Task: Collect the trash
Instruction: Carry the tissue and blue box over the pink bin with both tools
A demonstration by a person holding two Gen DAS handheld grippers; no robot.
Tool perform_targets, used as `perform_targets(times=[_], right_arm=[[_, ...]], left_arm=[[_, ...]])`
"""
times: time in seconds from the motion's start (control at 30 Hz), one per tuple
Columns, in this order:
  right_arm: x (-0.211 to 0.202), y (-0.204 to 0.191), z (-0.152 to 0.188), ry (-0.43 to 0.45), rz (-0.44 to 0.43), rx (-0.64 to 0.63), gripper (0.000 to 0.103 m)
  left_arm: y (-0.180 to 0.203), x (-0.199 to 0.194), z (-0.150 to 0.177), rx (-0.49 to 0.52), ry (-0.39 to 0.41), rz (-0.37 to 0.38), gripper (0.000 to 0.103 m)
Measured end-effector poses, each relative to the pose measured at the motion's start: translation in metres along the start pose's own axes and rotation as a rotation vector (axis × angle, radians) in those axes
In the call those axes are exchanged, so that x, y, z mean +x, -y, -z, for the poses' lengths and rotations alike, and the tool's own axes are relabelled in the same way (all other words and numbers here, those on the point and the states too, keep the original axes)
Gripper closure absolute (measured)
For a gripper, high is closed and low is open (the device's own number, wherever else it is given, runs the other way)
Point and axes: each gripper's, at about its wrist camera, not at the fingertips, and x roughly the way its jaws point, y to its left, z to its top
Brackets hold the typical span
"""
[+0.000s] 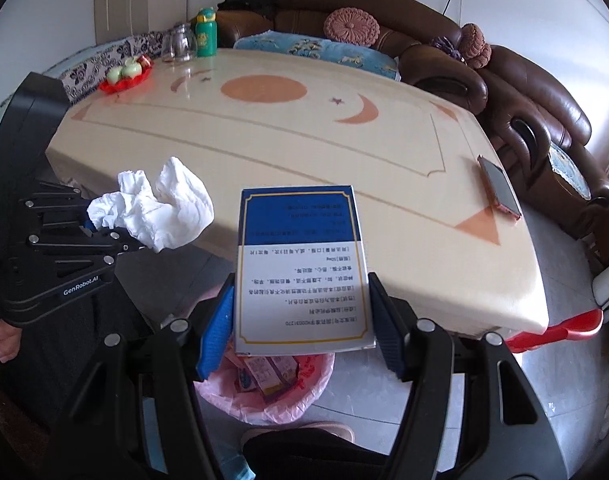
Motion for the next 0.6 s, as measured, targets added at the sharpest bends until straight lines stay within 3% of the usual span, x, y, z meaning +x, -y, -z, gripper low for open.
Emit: perform_targets(times=[0.33,0.6], right_arm=[[0.034,-0.010,0.047,-0.104,-0.019,0.042,0.042],[0.081,-0.011,0.080,-0.209,-0.040,0.073,0.042]], left_arm=[[0.007,0.050,0.036,-0.015,-0.129,0.089,0.090],[0.011,0.103,0.055,-0.015,-0.250,0.096,0.090]])
